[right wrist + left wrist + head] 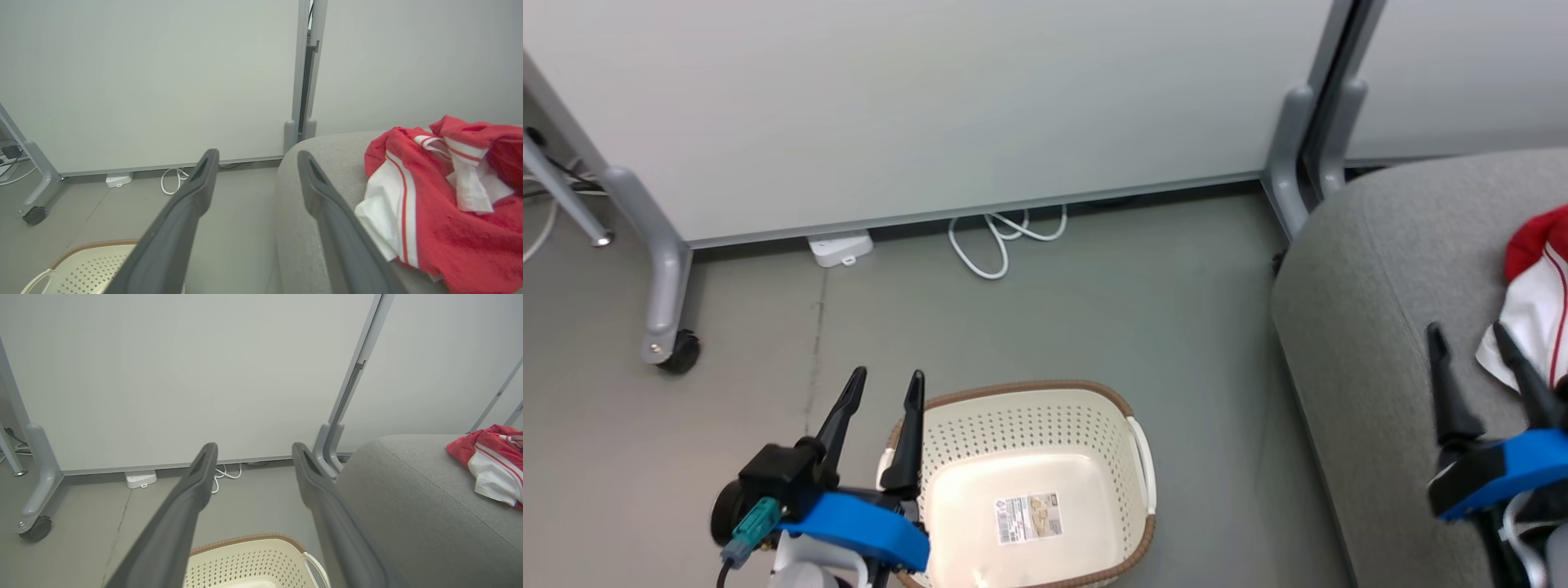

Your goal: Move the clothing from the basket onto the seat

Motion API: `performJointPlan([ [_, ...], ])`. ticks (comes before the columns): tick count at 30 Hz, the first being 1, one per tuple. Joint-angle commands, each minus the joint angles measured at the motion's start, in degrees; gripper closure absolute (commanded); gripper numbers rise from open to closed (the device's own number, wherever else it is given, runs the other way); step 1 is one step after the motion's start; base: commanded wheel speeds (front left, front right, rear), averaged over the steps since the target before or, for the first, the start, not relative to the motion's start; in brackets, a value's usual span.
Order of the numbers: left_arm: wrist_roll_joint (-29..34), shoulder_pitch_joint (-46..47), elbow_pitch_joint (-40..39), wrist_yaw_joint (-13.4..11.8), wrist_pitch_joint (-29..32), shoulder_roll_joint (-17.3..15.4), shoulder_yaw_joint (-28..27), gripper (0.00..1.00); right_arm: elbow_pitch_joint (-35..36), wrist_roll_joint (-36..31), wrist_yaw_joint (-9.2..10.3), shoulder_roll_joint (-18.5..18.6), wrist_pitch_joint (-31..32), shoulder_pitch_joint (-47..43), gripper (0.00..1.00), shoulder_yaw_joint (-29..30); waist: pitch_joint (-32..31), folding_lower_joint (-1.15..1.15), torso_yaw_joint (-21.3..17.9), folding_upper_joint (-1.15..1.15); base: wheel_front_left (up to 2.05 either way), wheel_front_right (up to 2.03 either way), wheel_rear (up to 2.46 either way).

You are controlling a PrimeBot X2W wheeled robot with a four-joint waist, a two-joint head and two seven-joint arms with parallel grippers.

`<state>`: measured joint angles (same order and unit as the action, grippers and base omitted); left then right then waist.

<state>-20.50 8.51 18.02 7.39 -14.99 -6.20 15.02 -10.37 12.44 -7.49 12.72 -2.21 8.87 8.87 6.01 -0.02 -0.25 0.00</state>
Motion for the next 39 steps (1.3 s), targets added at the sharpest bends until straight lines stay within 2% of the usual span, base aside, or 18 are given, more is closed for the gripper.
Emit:
performJointPlan([
  [1, 0.5, -1.3, -0.2, 0.1, -0.3, 0.2, -1.0, 0.00, 1.0, 0.1, -0.01, -1.4, 0.3, -2.1, 0.00, -0.5, -1.8, 0.02, 1.8, 0.00, 0.00, 0.00, 0.00],
  [7, 1.5, -4.1, -0.5, 0.2, -0.3, 0.6, -4.3, 0.00, 2.8, -0.4, -0.01, -4.5, 0.2, -5.8, 0.00, -2.1, -3.3, 0.02, 3.8, 0.00, 0.00, 0.00, 0.00],
  [18, 2.1, -7.2, -0.1, 0.1, -0.3, 1.6, -7.5, 0.00, 2.5, -0.6, -0.01, -7.7, -0.4, -10.0, 0.00, -4.5, -5.6, 0.02, 5.4, 0.00, 0.00, 0.00, 0.00],
  [35, 2.3, -8.2, 0.2, 0.2, -0.3, 1.8, -7.7, 0.00, 1.0, 0.7, -0.01, -8.5, -1.0, -10.2, 0.00, -5.5, -6.7, 0.02, 4.9, 0.00, 0.00, 0.00, 0.00],
  [36, 1.9, -7.7, 0.1, 0.0, 0.0, 1.8, -7.5, 1.00, 1.1, 0.5, 0.00, -8.4, -0.9, -10.0, 1.00, -5.5, -6.7, 0.02, 4.9, 0.00, 0.00, 0.00, 0.00],
  [39, 1.8, -8.9, 2.0, 0.0, 0.2, 2.0, -7.1, 1.00, -1.0, 0.6, 0.00, -8.6, -0.8, -10.5, 1.00, -5.6, -6.8, 0.02, 4.9, 0.00, 0.00, 0.00, 0.00],
])
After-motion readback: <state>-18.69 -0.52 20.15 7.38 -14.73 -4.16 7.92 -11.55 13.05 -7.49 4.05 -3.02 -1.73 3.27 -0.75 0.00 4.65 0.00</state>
